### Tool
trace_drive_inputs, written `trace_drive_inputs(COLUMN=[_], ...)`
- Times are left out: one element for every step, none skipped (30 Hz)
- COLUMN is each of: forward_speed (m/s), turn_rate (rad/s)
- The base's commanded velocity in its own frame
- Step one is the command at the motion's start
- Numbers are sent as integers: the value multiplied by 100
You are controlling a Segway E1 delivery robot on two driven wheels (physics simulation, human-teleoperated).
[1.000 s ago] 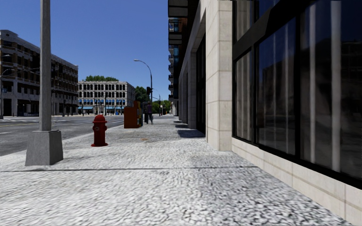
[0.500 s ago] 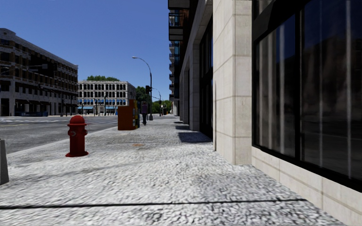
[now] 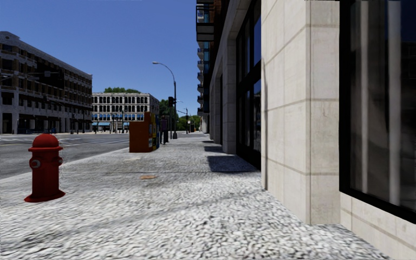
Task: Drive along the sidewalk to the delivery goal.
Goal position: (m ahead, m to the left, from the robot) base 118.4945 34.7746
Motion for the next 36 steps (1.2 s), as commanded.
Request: trace_drive_inputs(forward_speed=[200,200,200,200,200,200,200,200,200,200,200,200,200,200,200,200,200,200,200,200,200,200,200,200,200,200,200,200,200,200,200,200,200,200,200,200], turn_rate=[0,0,0,0,0,0,0,0,0,8,55,64,67,67,48,5,0,0,0,0,0,0,0,0,0,0,0,0,0,0,0,0,0,0,0,0])
